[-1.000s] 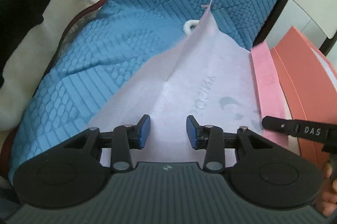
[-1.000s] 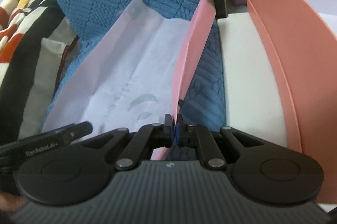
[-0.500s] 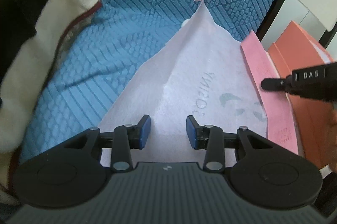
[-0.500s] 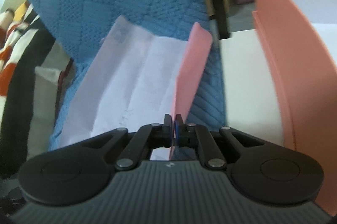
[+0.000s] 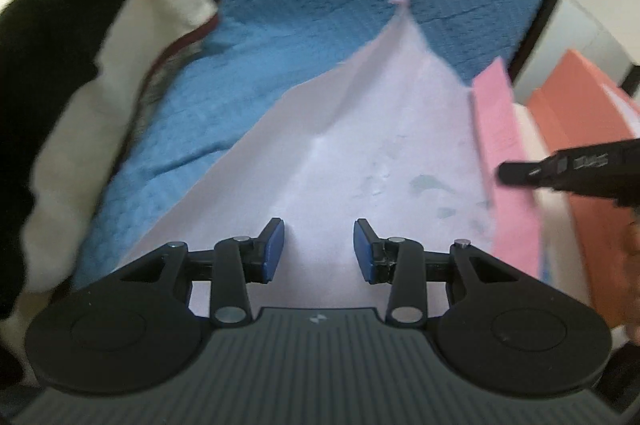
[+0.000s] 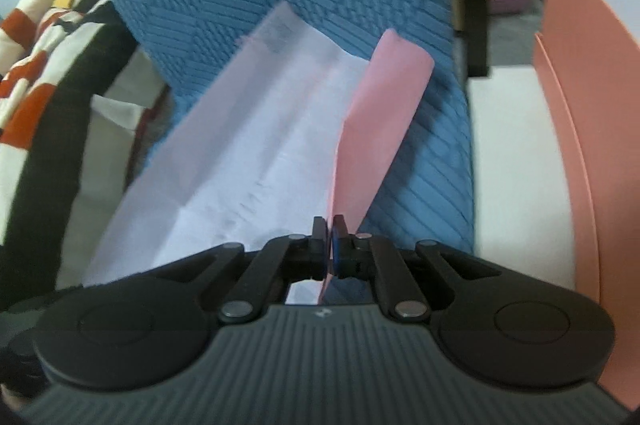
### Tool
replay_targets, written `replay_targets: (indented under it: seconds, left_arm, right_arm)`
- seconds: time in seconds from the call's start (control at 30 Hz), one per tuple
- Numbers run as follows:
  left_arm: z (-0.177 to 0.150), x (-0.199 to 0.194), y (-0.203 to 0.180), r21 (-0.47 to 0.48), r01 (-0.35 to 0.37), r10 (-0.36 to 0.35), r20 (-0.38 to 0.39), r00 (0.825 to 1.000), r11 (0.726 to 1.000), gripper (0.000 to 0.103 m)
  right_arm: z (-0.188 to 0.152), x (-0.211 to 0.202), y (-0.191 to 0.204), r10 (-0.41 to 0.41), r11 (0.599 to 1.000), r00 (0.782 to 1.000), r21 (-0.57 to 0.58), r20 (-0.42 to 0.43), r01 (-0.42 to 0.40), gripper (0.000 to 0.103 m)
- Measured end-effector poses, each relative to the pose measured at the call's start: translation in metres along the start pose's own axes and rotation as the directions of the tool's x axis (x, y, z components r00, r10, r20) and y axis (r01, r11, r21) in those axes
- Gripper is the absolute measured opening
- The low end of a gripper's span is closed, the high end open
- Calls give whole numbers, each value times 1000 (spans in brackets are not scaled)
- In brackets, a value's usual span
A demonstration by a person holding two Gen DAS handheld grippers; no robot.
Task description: Fold shopping bag
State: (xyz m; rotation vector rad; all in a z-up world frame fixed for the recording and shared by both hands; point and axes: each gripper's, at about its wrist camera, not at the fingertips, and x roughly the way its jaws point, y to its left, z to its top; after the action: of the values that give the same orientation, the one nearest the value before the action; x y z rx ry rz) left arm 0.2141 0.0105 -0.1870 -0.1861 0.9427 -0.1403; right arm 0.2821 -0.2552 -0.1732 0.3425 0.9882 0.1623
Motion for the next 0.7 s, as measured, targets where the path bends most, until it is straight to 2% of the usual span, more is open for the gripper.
replay_targets:
  seconds: [0.1, 0.17, 0.23, 0.33, 0.4, 0.47, 0.57, 0.7]
  left_arm:
    - [1, 0, -8, 1, 134, -134, -3, 991, 991, 44]
    - [0, 2, -13, -7, 237, -237, -29, 971, 972, 45]
    - [-1, 3, -18, -7, 310, -310, -50, 949, 951, 47]
    - [-5, -1, -27, 15, 379, -378, -59, 924, 925, 53]
    - [-7, -2, -31, 21, 427, -424, -73, 903, 904, 54]
    - [-11, -1, -37, 36, 453, -448, -94, 889, 891, 54]
    - [-16, 0, -49, 94, 456, -445, -119, 888, 885, 54]
    - [-27, -1, -65, 209, 412, -388, -148, 910, 887, 53]
  right_arm:
    - [-2, 2, -6, 0, 1000, 1000, 27, -9, 0, 5]
    - [-3, 4, -9, 0, 999, 1000, 38, -12, 0, 5]
    - [-3, 4, -9, 2, 999, 1000, 49, -13, -1, 5]
    - [-3, 4, -10, 11, 998, 1000, 66, -10, -10, 6]
    - [-3, 4, -10, 10, 997, 1000, 73, -8, -9, 6]
    - [-3, 5, -12, 8, 996, 1000, 85, -12, -7, 6]
    - [-2, 5, -15, 0, 995, 1000, 101, -15, 2, 5]
    - [-2, 5, -16, -11, 993, 1000, 116, -14, 13, 5]
